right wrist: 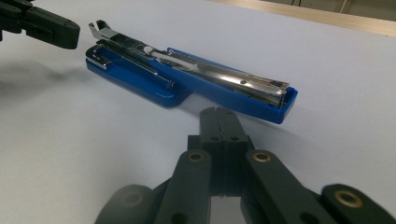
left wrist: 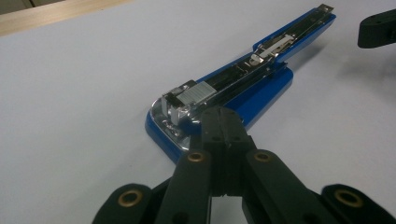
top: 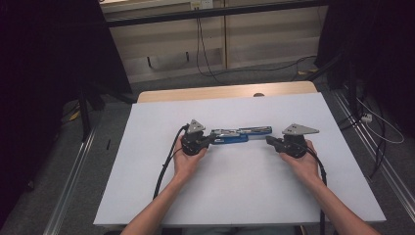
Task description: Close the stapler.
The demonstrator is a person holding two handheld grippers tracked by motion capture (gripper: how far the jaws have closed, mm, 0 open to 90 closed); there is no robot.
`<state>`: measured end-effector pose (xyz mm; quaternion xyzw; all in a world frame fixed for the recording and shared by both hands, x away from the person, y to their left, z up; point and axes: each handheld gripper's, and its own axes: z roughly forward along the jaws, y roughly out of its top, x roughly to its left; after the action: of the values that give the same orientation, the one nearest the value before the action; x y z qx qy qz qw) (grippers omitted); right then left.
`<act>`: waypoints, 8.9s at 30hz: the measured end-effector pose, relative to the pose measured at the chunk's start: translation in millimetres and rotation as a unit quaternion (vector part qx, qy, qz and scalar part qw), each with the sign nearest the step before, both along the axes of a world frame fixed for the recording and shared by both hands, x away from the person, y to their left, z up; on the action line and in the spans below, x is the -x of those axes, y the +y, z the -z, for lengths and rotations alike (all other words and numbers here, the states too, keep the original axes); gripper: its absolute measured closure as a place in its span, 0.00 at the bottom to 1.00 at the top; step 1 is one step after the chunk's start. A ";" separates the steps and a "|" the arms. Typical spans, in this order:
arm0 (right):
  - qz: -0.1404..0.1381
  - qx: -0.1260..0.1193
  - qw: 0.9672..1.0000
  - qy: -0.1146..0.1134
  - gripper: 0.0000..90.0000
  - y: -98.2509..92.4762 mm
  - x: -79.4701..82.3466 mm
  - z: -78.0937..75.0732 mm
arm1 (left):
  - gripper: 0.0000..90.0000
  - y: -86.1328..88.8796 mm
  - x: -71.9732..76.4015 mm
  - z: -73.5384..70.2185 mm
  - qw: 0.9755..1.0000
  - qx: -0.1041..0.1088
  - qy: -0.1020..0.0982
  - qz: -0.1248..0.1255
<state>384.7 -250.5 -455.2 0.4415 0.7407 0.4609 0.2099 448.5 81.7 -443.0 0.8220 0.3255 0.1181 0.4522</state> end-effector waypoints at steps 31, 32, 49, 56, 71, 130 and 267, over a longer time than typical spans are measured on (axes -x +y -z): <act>0.009 0.045 0.998 0.051 1.00 3.3 -11.1 2.2 | 1.00 -13.6 -9.6 7.4 1.000 -0.022 0.001 0.000; 0.012 0.051 0.997 0.055 1.00 3.2 -12.1 2.4 | 1.00 -14.1 -9.4 7.2 1.000 -0.029 -0.005 0.000; 0.026 0.078 0.992 0.097 1.00 8.4 -34.4 1.5 | 1.00 -14.4 -10.8 6.4 1.000 -0.030 -0.001 0.007; 0.031 0.072 0.993 0.087 1.00 12.1 -35.2 4.2 | 1.00 -13.3 -11.6 6.5 1.000 -0.029 -0.002 0.006; 0.031 0.078 0.994 0.076 1.00 14.7 -36.5 5.2 | 1.00 -13.6 -11.0 7.3 1.000 -0.022 0.000 0.002; 0.019 0.025 0.999 0.022 1.00 16.3 -33.6 -2.5 | 0.97 -10.7 -2.7 9.0 1.000 -0.011 -0.006 0.008; 0.128 -0.020 0.988 -0.088 0.01 -22.5 113.2 -11.4 | 0.05 153.2 138.6 -24.6 0.988 0.013 -0.080 -0.132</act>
<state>271.5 -273.0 -443.8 0.4945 0.6476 0.4817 0.3226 309.9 234.9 -418.4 0.7540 0.3952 0.2377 0.4678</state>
